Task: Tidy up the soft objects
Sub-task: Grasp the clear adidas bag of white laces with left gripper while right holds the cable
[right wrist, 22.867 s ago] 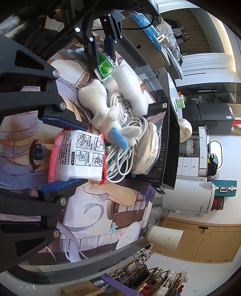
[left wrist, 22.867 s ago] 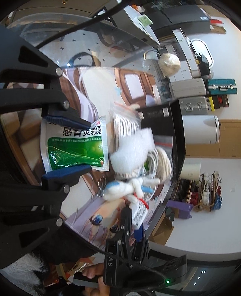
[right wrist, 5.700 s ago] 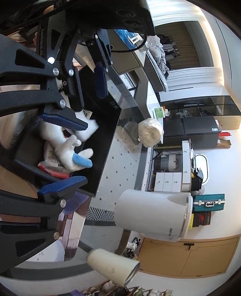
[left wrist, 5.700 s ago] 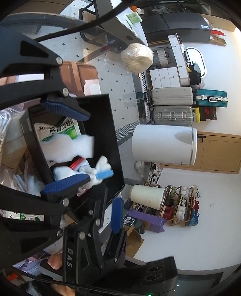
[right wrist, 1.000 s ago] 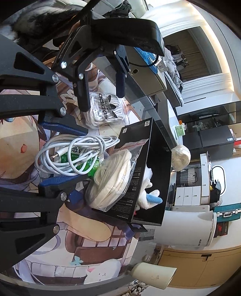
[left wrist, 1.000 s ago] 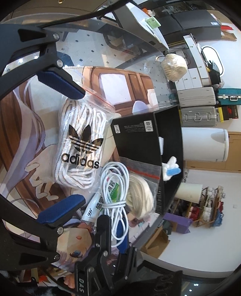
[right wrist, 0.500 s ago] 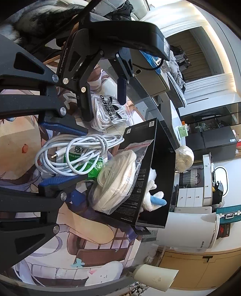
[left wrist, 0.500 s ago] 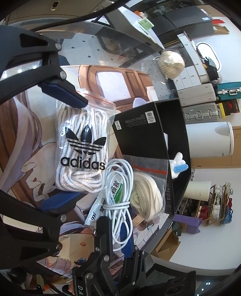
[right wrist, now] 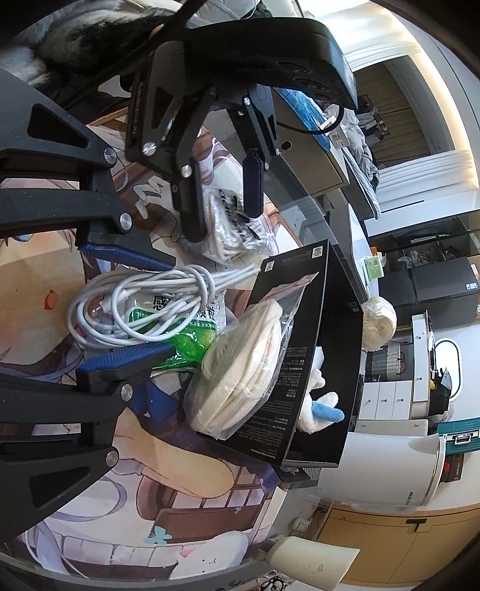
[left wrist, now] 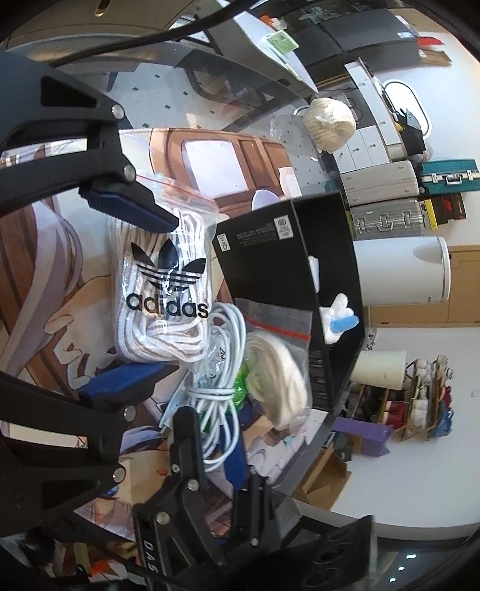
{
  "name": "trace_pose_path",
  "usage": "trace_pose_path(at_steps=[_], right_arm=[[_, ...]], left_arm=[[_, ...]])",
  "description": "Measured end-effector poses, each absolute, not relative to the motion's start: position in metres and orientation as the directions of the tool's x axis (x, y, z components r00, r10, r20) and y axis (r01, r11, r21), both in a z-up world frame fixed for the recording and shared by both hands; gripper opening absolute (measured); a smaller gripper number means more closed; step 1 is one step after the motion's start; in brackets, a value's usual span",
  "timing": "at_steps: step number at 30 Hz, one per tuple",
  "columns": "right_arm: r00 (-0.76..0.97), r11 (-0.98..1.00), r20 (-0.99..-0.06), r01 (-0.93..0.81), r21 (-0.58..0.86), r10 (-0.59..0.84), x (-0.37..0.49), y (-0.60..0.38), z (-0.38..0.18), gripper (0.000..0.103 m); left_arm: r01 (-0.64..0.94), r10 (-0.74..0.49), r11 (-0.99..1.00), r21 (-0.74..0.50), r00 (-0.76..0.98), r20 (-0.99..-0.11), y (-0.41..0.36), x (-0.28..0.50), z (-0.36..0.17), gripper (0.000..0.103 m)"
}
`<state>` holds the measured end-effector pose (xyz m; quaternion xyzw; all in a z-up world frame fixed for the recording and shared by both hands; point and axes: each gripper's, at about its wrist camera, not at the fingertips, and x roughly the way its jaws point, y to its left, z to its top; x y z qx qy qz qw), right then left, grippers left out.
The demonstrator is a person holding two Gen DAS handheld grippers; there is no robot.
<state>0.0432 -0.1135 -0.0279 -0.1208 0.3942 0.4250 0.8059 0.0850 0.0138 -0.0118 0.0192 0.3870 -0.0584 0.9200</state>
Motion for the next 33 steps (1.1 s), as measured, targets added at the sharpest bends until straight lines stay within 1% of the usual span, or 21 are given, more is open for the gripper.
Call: trace_pose_path(at_steps=[2, 5, 11, 14, 17, 20, 22, 23, 25, 30, 33], right_arm=[[0.329, 0.608, -0.739, -0.782, 0.137, 0.589, 0.043, -0.115, -0.028, 0.040], [0.330, 0.607, -0.739, -0.783, 0.132, 0.586, 0.042, -0.116, -0.028, 0.040], [0.337, 0.602, -0.744, -0.791, 0.109, 0.578, 0.040, -0.114, -0.027, 0.040], [0.336, 0.600, -0.745, -0.793, 0.107, 0.576, 0.040, -0.112, -0.027, 0.040], [0.335, 0.599, -0.745, -0.794, 0.107, 0.577, 0.041, -0.113, -0.027, 0.040], [0.336, 0.600, -0.746, -0.793, 0.105, 0.575, 0.040, -0.113, -0.027, 0.040], [0.335, 0.598, -0.746, -0.795, 0.104, 0.576, 0.039, -0.113, -0.027, 0.041], [0.332, 0.595, -0.746, -0.797, 0.106, 0.577, 0.039, -0.112, -0.027, 0.041], [0.326, 0.590, -0.748, -0.800, 0.108, 0.578, 0.040, -0.110, -0.027, 0.041], [0.324, 0.582, -0.750, -0.807, 0.099, 0.577, 0.040, -0.108, -0.027, 0.041], [0.323, 0.578, -0.749, -0.810, 0.097, 0.578, 0.040, -0.109, -0.027, 0.041]], left_arm=[[0.110, -0.100, 0.993, -0.033, 0.692, -0.715, 0.019, 0.082, -0.010, 0.071], [0.103, -0.105, 0.994, -0.047, 0.696, -0.710, 0.023, 0.078, -0.008, 0.080], [0.069, -0.077, 0.997, -0.042, 0.676, -0.733, 0.030, 0.070, -0.013, 0.082], [0.019, -0.022, 1.000, -0.012, 0.664, -0.747, 0.037, 0.065, -0.017, 0.082], [-0.010, -0.007, 1.000, -0.019, 0.662, -0.749, 0.046, 0.059, -0.018, 0.082], [-0.027, -0.032, 0.997, -0.069, 0.678, -0.734, 0.054, 0.055, -0.016, 0.082], [-0.036, -0.066, 0.992, -0.124, 0.684, -0.726, 0.057, 0.058, -0.014, 0.086], [-0.040, -0.079, 0.988, -0.146, 0.687, -0.723, 0.057, 0.060, -0.014, 0.090], [-0.041, -0.102, 0.983, -0.179, 0.688, -0.718, 0.055, 0.067, -0.013, 0.091], [-0.068, -0.094, 0.981, -0.181, 0.652, -0.753, 0.044, 0.090, -0.020, 0.092], [-0.083, -0.070, 0.984, -0.159, 0.640, -0.765, 0.042, 0.098, -0.023, 0.093]])
